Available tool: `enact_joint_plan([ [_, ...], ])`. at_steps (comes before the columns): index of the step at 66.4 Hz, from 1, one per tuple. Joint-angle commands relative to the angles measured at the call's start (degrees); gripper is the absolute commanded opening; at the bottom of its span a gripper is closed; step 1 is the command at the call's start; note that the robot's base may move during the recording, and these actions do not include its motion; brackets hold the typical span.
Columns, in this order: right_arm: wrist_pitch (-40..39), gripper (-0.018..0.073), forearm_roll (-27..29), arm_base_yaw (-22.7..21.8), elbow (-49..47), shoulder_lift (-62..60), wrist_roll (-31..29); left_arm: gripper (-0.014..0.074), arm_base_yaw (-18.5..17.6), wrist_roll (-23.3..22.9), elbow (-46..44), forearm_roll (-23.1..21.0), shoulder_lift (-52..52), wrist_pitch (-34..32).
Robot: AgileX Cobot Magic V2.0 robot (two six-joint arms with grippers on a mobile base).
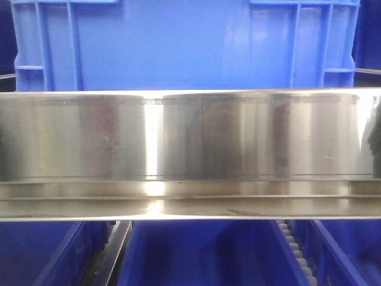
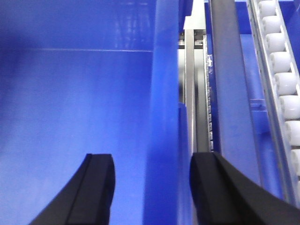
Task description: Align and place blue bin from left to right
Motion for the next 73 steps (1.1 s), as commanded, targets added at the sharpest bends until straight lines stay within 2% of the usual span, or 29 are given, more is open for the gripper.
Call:
enact_joint_plan([
  [1,-1.1,0.0268,-1.2,0.0,-0.5,-0.2,-0.1,-0.0111,-0.4,-0.4,-0.5,-0.1,-0.2,-0.9],
  [19,-1.1,0.0248,-1.4,0.0,-0.5,-0.2,-0.1,-0.0111,-0.4,-0.4,-0.5,-0.1,-0.2,-0.9],
  [45,-0.3,0.0052,-2.9,0.0,-0.5,0.6,-0.1,-0.0111,-0.4,-0.4,-0.5,-0.1,-0.2,-0.7],
  [54,0.0,-0.0075,-3.0,0.0,-0.5,0.6,-0.1,-0.0111,-0.4,-0.4,-0.5,0.2,-0.2,-0.7],
  [58,0.0,-0.0079,-3.1,0.0,-0.5,0.6,-0.1,-0.0106,-0.4,-0.4,-0.5,0.3,-0.2,-0.9],
  [65,0.0,-0.0070,-3.1,0.0,-0.5,0.6,-0.1,-0.0003,-0.4,-0.4,-0.5,0.3,0.1,-0.9],
  [73,0.0,-0.0070,-3.1,0.0,-0.5,0.6,-0.1,0.0218,-0.4,-0.4,-0.5,0.2,0.9,-1.0],
])
